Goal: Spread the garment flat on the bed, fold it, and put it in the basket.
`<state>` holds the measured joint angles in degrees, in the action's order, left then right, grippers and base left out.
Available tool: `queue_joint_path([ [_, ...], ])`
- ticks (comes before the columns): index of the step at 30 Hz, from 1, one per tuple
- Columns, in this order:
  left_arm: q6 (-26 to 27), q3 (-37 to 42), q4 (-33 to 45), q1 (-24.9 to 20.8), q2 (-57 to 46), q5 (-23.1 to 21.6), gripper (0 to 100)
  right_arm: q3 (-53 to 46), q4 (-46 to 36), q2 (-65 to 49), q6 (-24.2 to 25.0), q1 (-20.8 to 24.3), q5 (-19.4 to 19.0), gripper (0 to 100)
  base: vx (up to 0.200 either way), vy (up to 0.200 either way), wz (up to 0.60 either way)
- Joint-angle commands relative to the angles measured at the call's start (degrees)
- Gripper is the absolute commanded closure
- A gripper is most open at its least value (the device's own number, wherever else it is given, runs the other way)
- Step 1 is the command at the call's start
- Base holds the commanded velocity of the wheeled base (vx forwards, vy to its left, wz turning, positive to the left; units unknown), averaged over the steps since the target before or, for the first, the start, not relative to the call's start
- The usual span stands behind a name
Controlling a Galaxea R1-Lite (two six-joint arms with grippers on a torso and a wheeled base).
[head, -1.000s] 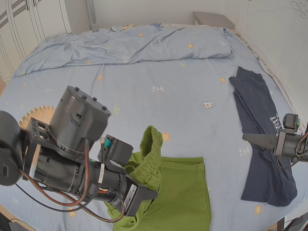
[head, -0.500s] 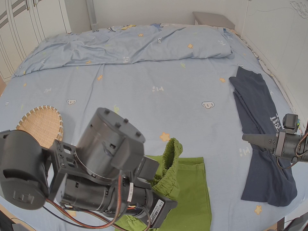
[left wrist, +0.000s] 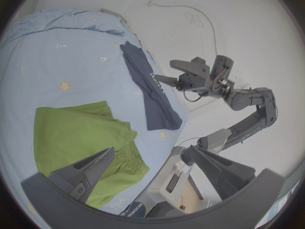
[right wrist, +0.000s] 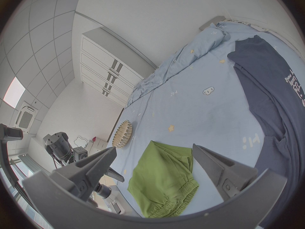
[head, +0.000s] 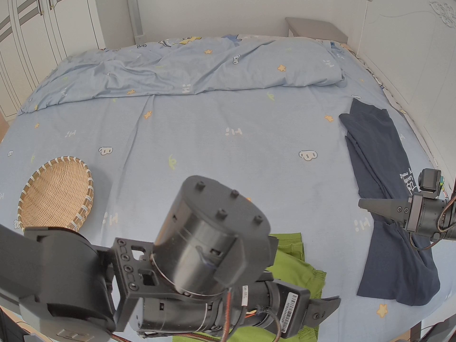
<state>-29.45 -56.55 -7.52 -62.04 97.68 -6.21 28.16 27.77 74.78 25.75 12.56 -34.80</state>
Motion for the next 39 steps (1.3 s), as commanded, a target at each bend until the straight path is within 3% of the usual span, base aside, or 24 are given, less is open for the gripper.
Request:
queue_joint_path([
  [1,-2.28,3.55,-7.42,-0.28,0.23,-0.47,0,0.05,0.00,0.02,0.01,0.10,-0.09,0,0.000,0.000,0.00],
  [5,-2.36,7.07,-18.67,3.77,-0.12,-0.47,0,-0.04,-0.08,-0.07,0.01,0.45,-0.09,0,0.000,0.000,0.00],
  [7,-2.54,9.27,-24.21,7.90,-1.36,-0.74,0,-0.12,-0.17,-0.16,0.01,0.80,-0.09,0,0.000,0.000,0.00],
  [8,-2.54,9.35,-24.38,8.07,-1.44,-0.83,0,-0.12,-0.17,-0.16,0.01,0.80,-0.09,0,0.000,0.000,0.00],
  [10,-2.54,12.26,-23.59,14.58,-3.64,-3.90,0,-0.74,-0.17,-0.16,0.01,2.39,-0.09,0,0.000,0.000,0.00],
  [12,-2.54,15.33,-22.10,20.99,-4.78,-9.70,0,-1.00,-0.17,-0.16,0.01,4.06,-0.09,0,0.000,0.000,0.00],
  [17,-1.84,24.56,-20.95,35.67,-7.60,-29.57,0,-0.91,-0.17,-0.60,0.01,4.41,-0.09,0,0.000,0.000,0.00],
  [18,-1.75,24.74,-21.04,36.11,-7.60,-30.18,0,-0.91,-0.17,-0.60,0.01,4.41,-0.09,0,0.000,0.000,0.00],
  [20,1.15,27.11,-20.95,42.44,-5.57,-39.06,0,-1.00,-0.26,-0.86,0.01,4.41,-0.09,0,0.000,0.000,0.00],
  [28,13.19,28.16,-21.04,45.08,9.10,-40.29,0,-1.00,-0.61,-1.21,0.01,4.85,-0.09,0,0.000,0.000,0.00],
  [39,14.69,27.81,-21.48,41.82,15.87,-40.20,0,-1.00,-0.70,-1.21,0.01,4.85,-0.09,0,0.000,0.000,0.00],
])
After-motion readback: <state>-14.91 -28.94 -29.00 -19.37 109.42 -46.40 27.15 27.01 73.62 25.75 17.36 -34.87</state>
